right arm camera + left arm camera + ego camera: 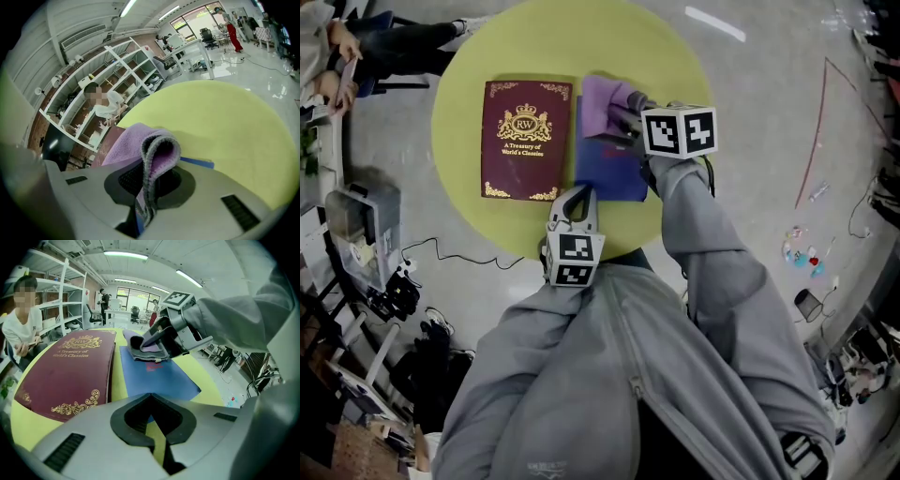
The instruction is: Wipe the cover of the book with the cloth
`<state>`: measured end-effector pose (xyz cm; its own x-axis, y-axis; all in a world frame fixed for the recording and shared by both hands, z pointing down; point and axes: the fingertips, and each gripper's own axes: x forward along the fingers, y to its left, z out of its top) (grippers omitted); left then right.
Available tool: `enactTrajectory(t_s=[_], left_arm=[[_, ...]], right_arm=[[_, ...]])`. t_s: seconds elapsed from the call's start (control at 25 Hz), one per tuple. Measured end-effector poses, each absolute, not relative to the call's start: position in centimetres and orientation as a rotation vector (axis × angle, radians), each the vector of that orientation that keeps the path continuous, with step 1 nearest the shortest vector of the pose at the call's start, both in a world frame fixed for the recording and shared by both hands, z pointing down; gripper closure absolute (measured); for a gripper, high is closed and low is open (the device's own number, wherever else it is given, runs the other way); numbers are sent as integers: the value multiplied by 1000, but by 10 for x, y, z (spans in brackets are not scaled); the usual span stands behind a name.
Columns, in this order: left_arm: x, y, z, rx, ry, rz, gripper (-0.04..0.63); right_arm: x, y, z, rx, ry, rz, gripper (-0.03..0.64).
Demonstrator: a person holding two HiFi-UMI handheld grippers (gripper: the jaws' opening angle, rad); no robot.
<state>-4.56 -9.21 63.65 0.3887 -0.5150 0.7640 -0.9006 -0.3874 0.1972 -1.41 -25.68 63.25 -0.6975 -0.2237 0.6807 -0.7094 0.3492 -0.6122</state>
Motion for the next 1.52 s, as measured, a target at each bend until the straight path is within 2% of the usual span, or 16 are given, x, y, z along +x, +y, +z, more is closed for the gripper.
enactTrajectory(t_s=[0.48,1.0,1.32,1.52], left_arm=[[-43,-90,634,2048,-1218,807,578],[-43,-89,634,2038,-1220,799,578],[-44,-85,629,2022,-1214,807,578],[-47,-81,625,2004,-1225,807,578]], right_arm=[[63,-256,632,971,-2062,1326,558],[105,-240,618,1130,-2038,1237,558],[99,-214,552,1110,-2218,1216,558],[67,-199,506,983,-2361,1160,558]])
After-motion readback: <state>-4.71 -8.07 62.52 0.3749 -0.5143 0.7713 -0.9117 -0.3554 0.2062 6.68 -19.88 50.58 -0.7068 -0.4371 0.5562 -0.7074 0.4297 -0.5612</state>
